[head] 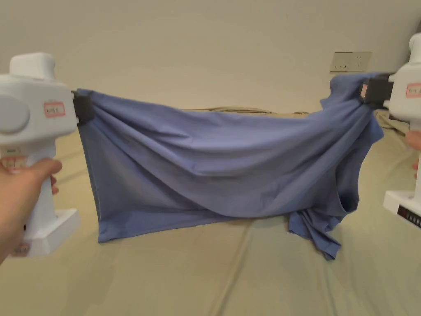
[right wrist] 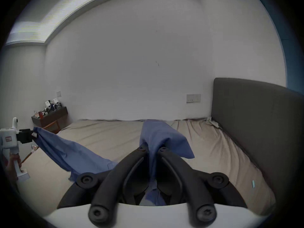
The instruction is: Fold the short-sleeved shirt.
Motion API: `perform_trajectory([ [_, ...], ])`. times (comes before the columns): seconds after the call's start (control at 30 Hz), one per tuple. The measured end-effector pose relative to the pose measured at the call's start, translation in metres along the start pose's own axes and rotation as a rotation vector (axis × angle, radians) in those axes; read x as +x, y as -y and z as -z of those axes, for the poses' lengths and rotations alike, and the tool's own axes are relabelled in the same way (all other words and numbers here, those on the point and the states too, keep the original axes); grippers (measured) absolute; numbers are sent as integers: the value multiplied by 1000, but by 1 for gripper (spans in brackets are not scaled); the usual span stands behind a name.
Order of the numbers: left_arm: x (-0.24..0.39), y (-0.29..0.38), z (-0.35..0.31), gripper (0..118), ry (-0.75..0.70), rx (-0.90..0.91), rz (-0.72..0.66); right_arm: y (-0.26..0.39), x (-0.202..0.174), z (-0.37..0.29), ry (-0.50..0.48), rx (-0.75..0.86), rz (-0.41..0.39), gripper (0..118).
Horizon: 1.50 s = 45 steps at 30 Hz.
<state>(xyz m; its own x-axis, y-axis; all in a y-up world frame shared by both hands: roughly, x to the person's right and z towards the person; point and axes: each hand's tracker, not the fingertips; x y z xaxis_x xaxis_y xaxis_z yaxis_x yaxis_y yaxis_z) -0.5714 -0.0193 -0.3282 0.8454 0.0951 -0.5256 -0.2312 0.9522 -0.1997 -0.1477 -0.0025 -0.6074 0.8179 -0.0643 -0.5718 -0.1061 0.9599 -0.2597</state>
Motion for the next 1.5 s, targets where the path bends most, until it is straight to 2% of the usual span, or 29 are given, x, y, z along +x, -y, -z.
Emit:
perform_trajectory([
  [0.23,8,114,-49,8,23,-63,37,126,-5,-46,-25,-106,32,8],
  [0.5,-22,209,-105,8,22,-174,-119,245,1,-122,-6,-181,8,8],
  [0.63,-40,219,-152,8,22,-179,-177,262,4,-180,12,-180,23,8],
  [0.8,-39,222,-228,8,26,-182,-134,274,7,-260,25,-208,32,8],
  [1.1,-23,281,-335,8,-20,-325,86,319,-3,-410,47,-304,23,8],
  [1.23,-25,297,-357,8,-30,-378,111,339,-1,-439,54,-371,46,8],
  [1.33,-31,306,-355,8,-35,-411,96,347,1,-434,61,-403,42,8],
  [1.37,-35,307,-351,19,-25,-440,74,345,2,-428,54,-420,42,10],
  [1.4,-39,307,-349,46,-25,-483,42,342,2,-423,46,-449,47,33],
  [1.43,-44,307,-348,82,-31,-519,10,339,4,-420,47,-468,56,86],
  [1.47,-43,306,-350,84,-29,-542,-16,335,5,-416,45,-502,64,112],
  [1.5,-46,302,-360,84,-27,-519,-14,330,5,-416,47,-508,66,117],
])
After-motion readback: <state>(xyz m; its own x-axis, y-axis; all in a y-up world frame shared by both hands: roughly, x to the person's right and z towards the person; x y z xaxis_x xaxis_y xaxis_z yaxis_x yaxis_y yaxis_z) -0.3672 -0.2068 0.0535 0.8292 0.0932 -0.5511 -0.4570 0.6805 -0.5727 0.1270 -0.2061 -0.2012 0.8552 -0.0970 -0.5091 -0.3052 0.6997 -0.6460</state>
